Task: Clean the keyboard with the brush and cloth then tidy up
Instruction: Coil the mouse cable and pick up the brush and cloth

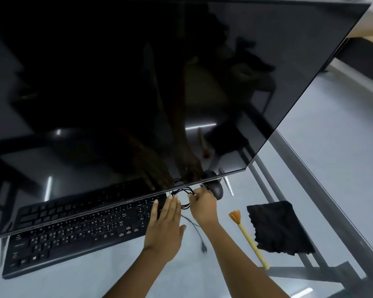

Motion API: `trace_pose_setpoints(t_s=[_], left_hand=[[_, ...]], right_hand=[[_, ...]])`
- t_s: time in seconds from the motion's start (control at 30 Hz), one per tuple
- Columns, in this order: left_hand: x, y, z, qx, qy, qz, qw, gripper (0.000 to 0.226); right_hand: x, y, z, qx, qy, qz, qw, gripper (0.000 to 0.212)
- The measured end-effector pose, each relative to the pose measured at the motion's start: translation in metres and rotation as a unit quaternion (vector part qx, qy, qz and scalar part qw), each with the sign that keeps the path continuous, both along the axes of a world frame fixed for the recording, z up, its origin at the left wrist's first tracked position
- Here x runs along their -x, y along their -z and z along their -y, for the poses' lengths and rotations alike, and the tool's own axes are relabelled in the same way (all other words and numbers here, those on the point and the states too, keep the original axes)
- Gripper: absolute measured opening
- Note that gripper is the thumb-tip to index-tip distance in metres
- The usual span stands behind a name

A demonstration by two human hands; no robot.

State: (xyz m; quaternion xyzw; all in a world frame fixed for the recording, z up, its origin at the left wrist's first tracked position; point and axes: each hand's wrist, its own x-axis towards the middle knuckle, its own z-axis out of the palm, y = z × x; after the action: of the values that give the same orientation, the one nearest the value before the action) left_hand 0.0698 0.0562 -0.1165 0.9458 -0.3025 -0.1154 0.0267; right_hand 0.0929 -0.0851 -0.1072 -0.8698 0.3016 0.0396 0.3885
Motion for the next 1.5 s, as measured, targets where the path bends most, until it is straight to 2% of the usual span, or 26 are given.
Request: trace_pose_setpoints(t_s=[0.2,0.4,0.47,0.57,0.63,0.73,0.87,0.97,1.17,1.23,1.33,1.43,1.5], left_hand=[[0.004,-0.004,0.002,0.018,-0.001,0.028,0.999,0.064],[0.014,-0.016,0.007,0.041,0.011,0.051,0.998,0.065],[0.018,-0.023,0.013,0.054,0.009,0.055,0.997,0.057],[0.029,-0.042,0.025,0.084,-0.025,0.009,0.996,0.04],[0.031,-0.05,0.039,0.086,-0.027,-0.023,0.996,0.03],[0.035,-0.055,0.066,0.089,-0.06,-0.08,0.991,0.026],[0.045,-0.058,0.109,0.097,-0.088,-0.133,0.982,0.032],[0.051,-0.052,0.138,0.101,-0.117,-0.16,0.975,0.035],[0.061,-0.025,0.174,0.087,-0.176,-0.218,0.956,0.045],[0.062,-0.022,0.178,0.085,-0.187,-0.219,0.954,0.039],[0.061,-0.024,0.182,0.089,-0.205,-0.243,0.944,0.023],[0.06,-0.032,0.182,0.13,-0.229,-0.285,0.922,0.019],[0.063,-0.043,0.179,0.164,-0.229,-0.295,0.913,0.019]], right_hand=[[0.016,-0.01,0.003,0.015,-0.032,0.019,0.999,0.034],[0.043,-0.031,0.021,0.061,-0.031,0.049,0.996,0.029],[0.054,-0.038,0.032,0.071,-0.008,0.066,0.995,0.024],[0.073,-0.047,0.055,0.07,0.02,0.073,0.995,0.026],[0.088,-0.055,0.078,0.074,0.034,0.059,0.995,0.029],[0.105,-0.058,0.118,0.124,0.043,0.016,0.991,0.033],[0.118,-0.05,0.166,0.168,0.07,-0.074,0.98,0.029],[0.127,-0.044,0.185,0.196,0.081,-0.151,0.966,0.043],[0.143,-0.023,0.204,0.214,0.114,-0.21,0.947,0.054],[0.143,-0.02,0.209,0.199,0.123,-0.216,0.948,0.054],[0.141,-0.02,0.216,0.12,0.125,-0.2,0.964,0.043],[0.141,-0.032,0.217,0.05,0.103,-0.138,0.984,0.036],[0.144,-0.046,0.215,0.037,0.08,-0.1,0.991,0.035]])
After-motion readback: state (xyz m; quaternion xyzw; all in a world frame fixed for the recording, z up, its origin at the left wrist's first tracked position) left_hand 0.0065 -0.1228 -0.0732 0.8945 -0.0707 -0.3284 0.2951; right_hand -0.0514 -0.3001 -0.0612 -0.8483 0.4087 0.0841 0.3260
